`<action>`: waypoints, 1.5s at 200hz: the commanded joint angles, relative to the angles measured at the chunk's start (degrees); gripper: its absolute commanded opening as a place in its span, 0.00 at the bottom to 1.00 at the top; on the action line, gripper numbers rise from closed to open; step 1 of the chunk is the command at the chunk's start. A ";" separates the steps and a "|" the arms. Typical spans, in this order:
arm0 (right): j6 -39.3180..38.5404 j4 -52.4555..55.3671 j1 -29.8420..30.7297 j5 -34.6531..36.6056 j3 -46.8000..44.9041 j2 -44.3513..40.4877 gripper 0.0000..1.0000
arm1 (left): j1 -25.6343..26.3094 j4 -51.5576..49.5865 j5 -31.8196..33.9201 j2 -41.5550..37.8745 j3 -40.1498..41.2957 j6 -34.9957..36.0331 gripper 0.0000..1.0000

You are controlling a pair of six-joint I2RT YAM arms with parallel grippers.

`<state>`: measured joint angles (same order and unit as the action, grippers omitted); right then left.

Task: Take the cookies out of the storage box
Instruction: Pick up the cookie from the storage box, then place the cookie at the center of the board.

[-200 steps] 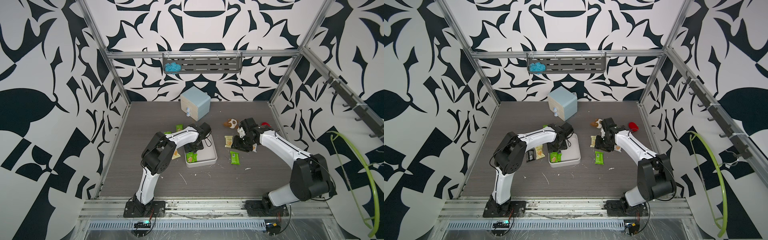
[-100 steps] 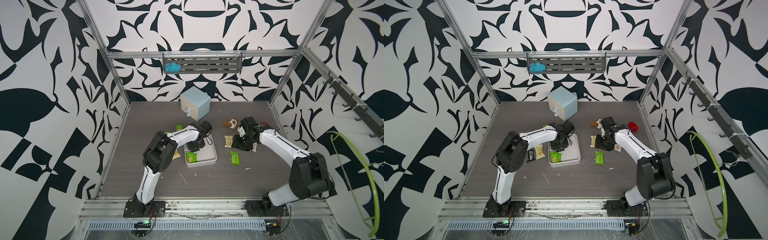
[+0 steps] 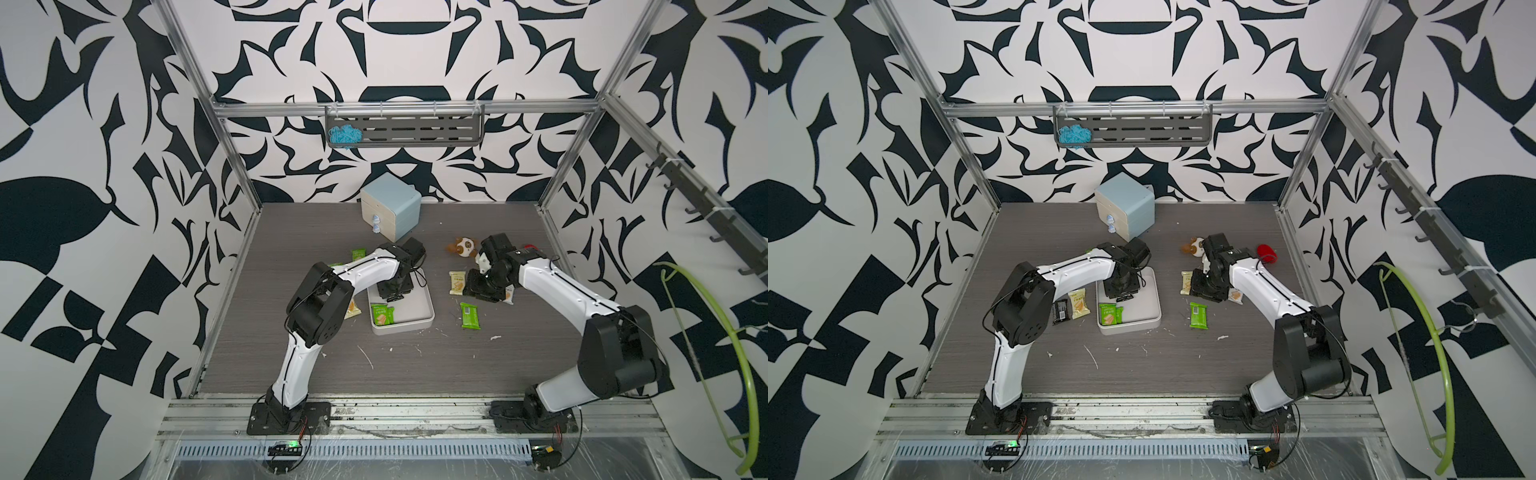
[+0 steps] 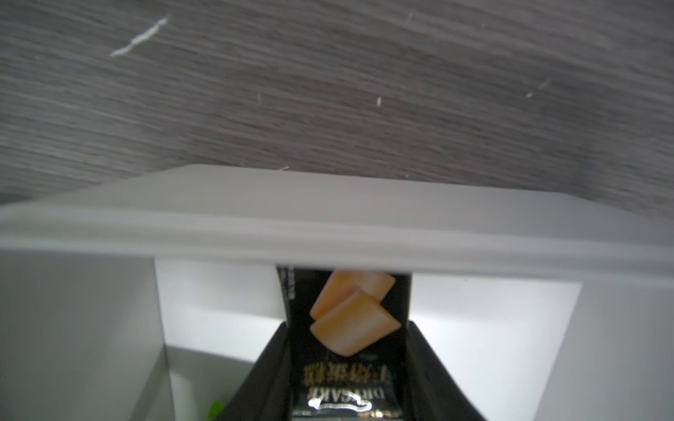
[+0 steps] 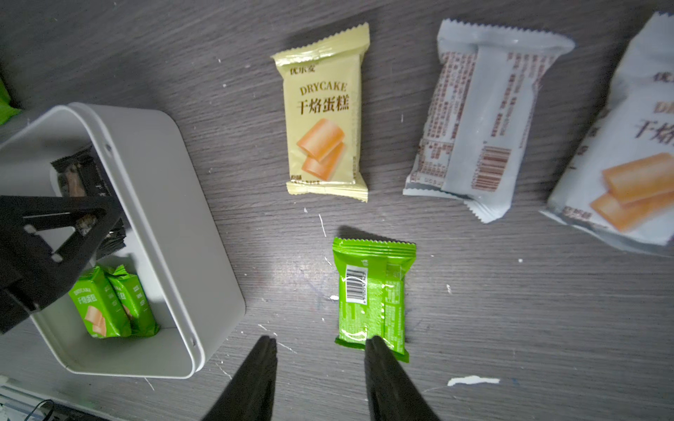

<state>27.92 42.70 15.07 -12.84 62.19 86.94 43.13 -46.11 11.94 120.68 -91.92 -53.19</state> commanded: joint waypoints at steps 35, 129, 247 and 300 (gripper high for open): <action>5.10 -3.35 0.09 -1.69 -0.67 -1.84 0.45 | 0.28 -1.00 -2.69 -7.06 -0.12 -0.36 0.44; 11.25 -7.21 9.07 2.94 5.39 2.38 0.45 | -4.49 -0.99 -0.19 -20.36 11.07 2.18 0.45; 15.00 -8.97 13.36 5.55 15.44 14.17 0.44 | -23.50 3.02 -0.96 -37.95 40.17 4.28 0.46; 14.27 -7.21 13.44 7.03 14.99 13.66 0.44 | -28.80 6.72 -0.41 -37.04 45.34 3.76 0.46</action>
<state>42.11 34.04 28.25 -7.62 75.77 102.67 16.58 -41.63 11.29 83.64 -47.66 -49.65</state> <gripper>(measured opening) 0.443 0.466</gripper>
